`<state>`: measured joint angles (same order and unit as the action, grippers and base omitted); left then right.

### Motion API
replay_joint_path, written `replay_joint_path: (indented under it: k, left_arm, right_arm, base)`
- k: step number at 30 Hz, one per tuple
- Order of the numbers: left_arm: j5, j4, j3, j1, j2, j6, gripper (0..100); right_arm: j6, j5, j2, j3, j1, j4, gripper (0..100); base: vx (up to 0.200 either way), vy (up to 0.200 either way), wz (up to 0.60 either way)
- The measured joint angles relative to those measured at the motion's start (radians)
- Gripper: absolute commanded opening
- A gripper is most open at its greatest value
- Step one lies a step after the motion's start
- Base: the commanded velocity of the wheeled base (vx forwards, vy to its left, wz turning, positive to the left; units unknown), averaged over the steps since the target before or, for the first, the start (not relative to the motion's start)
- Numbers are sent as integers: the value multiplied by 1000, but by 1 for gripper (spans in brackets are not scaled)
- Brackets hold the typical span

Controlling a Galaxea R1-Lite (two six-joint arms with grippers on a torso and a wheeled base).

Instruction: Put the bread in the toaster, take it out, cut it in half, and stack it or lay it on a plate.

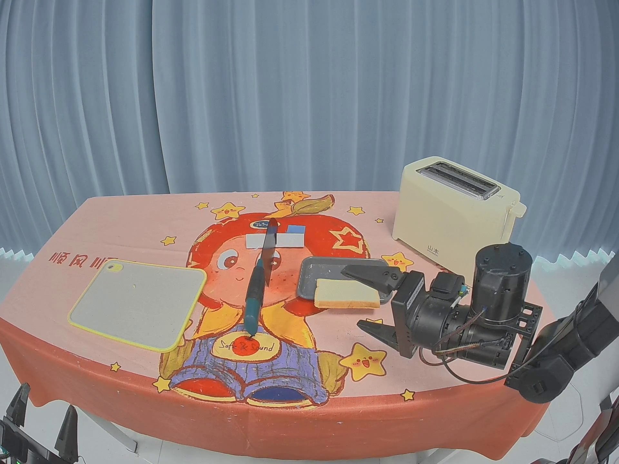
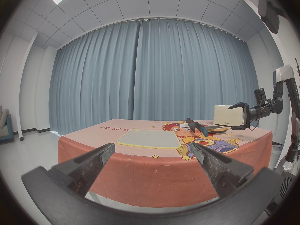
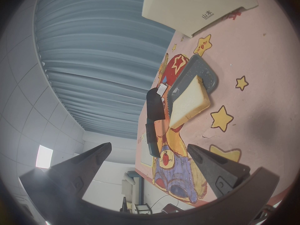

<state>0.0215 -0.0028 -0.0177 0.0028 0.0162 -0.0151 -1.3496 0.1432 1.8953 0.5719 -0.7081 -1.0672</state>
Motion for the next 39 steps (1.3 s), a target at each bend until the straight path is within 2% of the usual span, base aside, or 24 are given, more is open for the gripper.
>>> replay_joint_path:
  k: [5,10,39]
  left_arm:
    - [0,0,0,0,0,0,100]
    - [0,0,0,0,0,0,100]
    - [0,0,0,0,0,0,100]
  right_arm:
    - [-47,20,21,31,11,6,100]
    - [-68,40,48,49,27,7,100]
    - [-82,41,177,142,90,9,100]
  base:
    - [0,0,0]
    - [0,0,0]
    - [0,0,0]
